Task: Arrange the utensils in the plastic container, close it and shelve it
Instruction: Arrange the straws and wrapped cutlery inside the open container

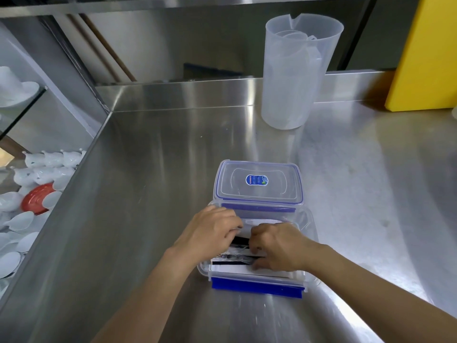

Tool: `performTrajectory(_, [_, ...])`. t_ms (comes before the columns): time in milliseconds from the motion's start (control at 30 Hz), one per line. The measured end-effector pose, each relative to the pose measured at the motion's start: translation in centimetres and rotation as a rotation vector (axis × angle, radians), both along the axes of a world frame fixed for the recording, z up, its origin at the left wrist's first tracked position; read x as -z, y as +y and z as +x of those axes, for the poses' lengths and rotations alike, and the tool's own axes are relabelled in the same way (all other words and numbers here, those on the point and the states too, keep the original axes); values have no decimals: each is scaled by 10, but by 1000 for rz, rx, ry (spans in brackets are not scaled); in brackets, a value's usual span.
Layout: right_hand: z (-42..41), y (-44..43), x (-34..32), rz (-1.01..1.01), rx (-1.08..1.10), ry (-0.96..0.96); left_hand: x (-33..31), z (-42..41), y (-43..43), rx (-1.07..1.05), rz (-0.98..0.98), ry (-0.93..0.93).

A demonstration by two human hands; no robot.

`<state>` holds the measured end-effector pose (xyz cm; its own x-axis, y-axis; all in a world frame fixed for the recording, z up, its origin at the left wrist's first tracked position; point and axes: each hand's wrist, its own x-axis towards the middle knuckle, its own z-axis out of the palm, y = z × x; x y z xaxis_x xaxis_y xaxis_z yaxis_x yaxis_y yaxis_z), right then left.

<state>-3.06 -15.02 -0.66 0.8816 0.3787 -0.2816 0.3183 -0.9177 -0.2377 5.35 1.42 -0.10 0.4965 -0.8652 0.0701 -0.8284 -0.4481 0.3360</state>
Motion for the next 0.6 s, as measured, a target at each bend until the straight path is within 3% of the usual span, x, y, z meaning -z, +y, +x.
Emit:
performTrajectory(233, [-2,8,1,-88,-33,-33,-1,3,3,-42,-87,52])
performTrajectory(400, [-4,-5,-4,-7,23,-62,-6,3,4,-91,-139,115])
performTrajectory(600, [-2,-19,-8,123,117,51,-9,4,6,-78,-101,156])
